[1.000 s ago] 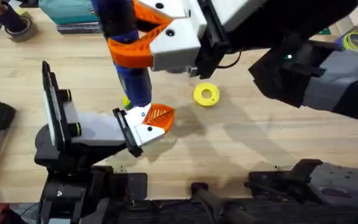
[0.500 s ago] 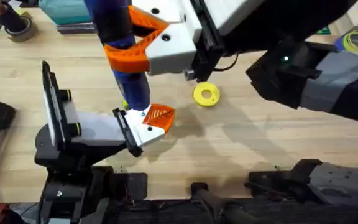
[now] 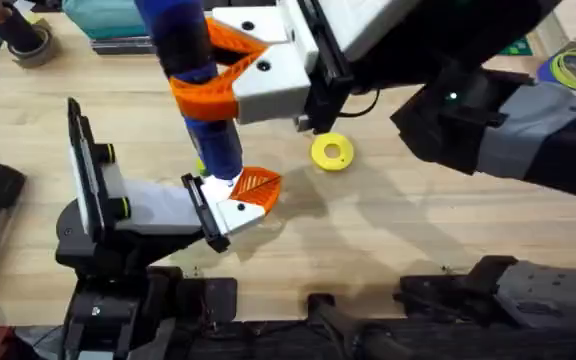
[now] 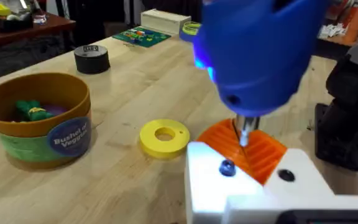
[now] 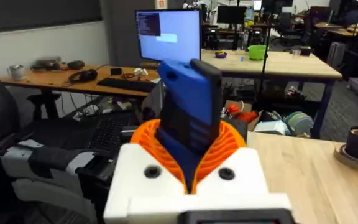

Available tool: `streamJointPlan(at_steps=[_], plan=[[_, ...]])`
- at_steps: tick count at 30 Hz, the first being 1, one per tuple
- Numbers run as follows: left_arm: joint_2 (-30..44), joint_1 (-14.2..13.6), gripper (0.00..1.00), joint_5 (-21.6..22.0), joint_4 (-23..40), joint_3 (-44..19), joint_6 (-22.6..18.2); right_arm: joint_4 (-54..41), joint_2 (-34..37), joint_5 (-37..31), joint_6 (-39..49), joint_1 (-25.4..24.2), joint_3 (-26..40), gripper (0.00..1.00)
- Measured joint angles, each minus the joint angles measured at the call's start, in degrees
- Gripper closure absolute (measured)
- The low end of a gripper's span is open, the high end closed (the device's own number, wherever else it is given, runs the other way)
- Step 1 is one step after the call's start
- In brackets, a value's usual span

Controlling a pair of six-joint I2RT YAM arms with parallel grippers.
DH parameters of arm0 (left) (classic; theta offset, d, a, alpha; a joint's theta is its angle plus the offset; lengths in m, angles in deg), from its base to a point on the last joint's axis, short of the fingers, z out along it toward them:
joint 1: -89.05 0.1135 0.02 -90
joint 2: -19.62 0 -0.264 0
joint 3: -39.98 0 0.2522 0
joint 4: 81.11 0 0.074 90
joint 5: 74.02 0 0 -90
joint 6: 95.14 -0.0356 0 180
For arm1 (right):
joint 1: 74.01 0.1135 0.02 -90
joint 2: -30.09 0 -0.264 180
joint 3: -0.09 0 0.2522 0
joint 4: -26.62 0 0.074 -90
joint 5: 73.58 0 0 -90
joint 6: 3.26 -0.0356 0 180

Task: Pick up the gripper from the table and insert it into the empty holder that is missing its gripper. Then pick up a screw, insert it into the mounting hole, and use the screwdriver to tighten it. Finally, clean up the table by picking up the vegetable and placing it into the bucket.

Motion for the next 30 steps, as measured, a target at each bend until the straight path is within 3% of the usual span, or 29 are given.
streamJointPlan(at_steps=[30], plan=[[0.0,0.0,0.985,0.0,0.0,0.0,0.0,0.0,0.7,0.0,1.3,0.0,-0.3,0.976]])
